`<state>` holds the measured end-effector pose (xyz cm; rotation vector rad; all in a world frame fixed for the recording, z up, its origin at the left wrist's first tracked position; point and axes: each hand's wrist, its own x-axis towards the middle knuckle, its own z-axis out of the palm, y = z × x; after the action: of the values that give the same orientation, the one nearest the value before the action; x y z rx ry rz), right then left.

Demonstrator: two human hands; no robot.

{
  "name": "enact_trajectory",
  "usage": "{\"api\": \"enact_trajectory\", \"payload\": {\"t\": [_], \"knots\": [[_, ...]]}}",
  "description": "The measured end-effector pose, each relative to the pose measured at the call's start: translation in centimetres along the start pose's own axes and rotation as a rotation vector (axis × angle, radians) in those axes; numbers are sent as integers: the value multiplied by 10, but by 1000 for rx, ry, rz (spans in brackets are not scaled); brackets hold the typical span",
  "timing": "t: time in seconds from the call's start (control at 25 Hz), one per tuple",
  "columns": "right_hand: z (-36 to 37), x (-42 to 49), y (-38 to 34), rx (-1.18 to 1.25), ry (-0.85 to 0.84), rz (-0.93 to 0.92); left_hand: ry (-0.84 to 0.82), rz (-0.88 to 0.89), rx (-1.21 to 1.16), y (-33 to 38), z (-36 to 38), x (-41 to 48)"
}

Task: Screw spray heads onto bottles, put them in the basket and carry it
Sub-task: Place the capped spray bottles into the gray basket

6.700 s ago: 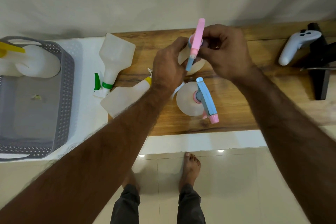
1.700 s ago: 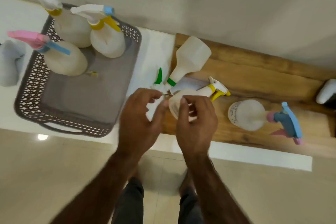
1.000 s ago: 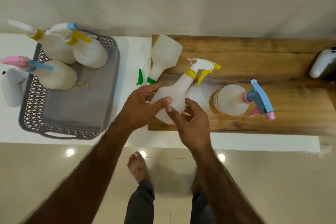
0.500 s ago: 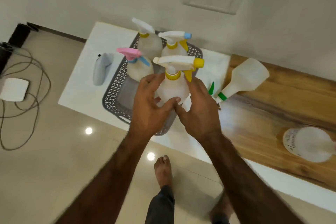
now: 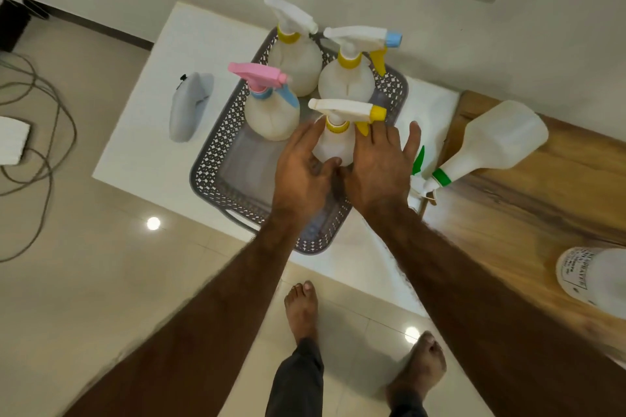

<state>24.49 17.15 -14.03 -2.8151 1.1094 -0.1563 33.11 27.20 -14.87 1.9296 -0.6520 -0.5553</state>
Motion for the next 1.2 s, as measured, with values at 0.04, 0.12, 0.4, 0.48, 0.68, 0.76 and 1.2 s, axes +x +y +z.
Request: {"api": "enact_trajectory", "payload": {"t": [0.04,0.12,0.4,0.48,0.68,0.76,1.2], "knots": [[2,1,0,-8,13,7,-9,-5,-49,-3,1,0],[4,1,0,-12,35,15,-32,-37,-144,-5,1,0],[-18,-41,16,90,32,9,197,-233,43,22,0,-29],[-31,-64,41,140,103,70,357,-124,164,40,5,-56],[-44,-107,110,260,222,343,85,152,246,102,74,-93],[-43,-117,135,308,242,399,-67,116,326,105,120,-73],[-67,-146,205,552,269,578,-171,232,931,104,182,-16]]}}
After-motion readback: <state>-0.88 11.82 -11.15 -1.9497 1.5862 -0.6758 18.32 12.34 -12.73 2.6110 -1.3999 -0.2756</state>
